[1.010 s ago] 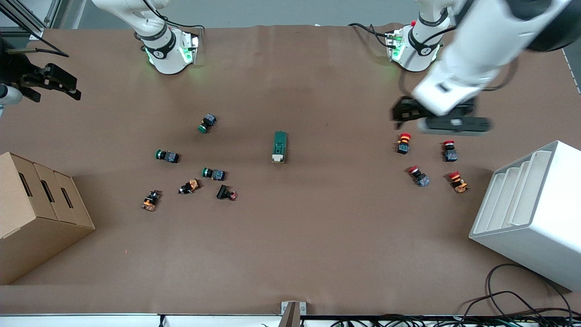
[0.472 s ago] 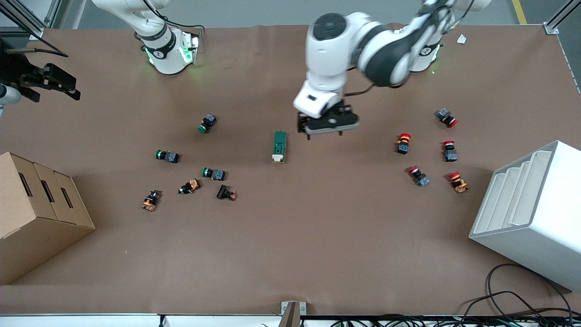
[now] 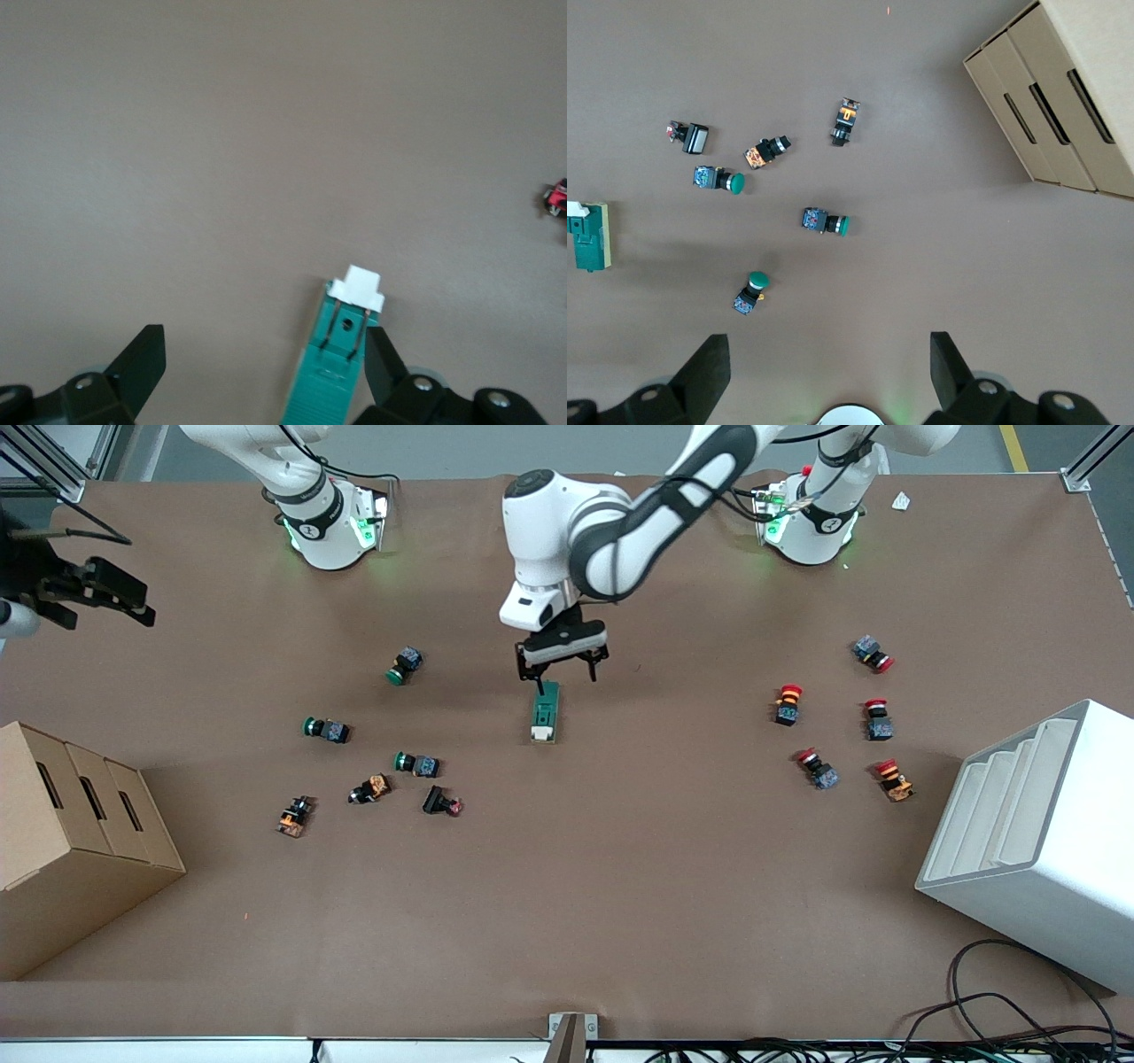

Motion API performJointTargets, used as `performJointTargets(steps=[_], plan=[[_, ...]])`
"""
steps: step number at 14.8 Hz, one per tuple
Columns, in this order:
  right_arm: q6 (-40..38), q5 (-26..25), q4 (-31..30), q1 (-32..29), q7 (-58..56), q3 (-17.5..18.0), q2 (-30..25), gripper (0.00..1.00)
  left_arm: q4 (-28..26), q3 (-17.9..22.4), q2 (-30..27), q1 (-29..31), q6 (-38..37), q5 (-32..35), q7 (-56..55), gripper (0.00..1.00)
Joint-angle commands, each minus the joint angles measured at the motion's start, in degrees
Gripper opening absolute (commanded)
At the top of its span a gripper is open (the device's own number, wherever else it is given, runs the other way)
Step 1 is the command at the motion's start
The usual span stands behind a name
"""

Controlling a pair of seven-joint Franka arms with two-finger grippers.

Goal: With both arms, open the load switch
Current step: 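Hold the switch with the left gripper while the right gripper reaches the lever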

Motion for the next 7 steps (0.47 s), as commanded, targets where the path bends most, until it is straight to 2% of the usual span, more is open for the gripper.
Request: performJointTargets(steps=[1,2,4,7], plan=[[0.82,-0.35,3.43,-0.27,-0.37,0.21,8.29,1.00,0.10,0.14,3.42,-3.28,0.29,9.98,-9.87,0.99],[0.82,-0.36,4.83,-0.18,-0.37,0.21,10.50,1.00,-0.51,0.14,4.57,-4.33,0.29,14.20,-14.35,0.99],[2.31,0.08,4.76,0.43,0.76,0.30,11.31,1.00,-1.65,0.14,6.85,-6.01,-0.32,22.72,-21.13,0.99],[3.10,4.54,4.32,1.22,15.30,0.56,13.59,1.00,-3.85,0.23,8.53,-8.12,-0.93,33.02,-27.47,0.98]])
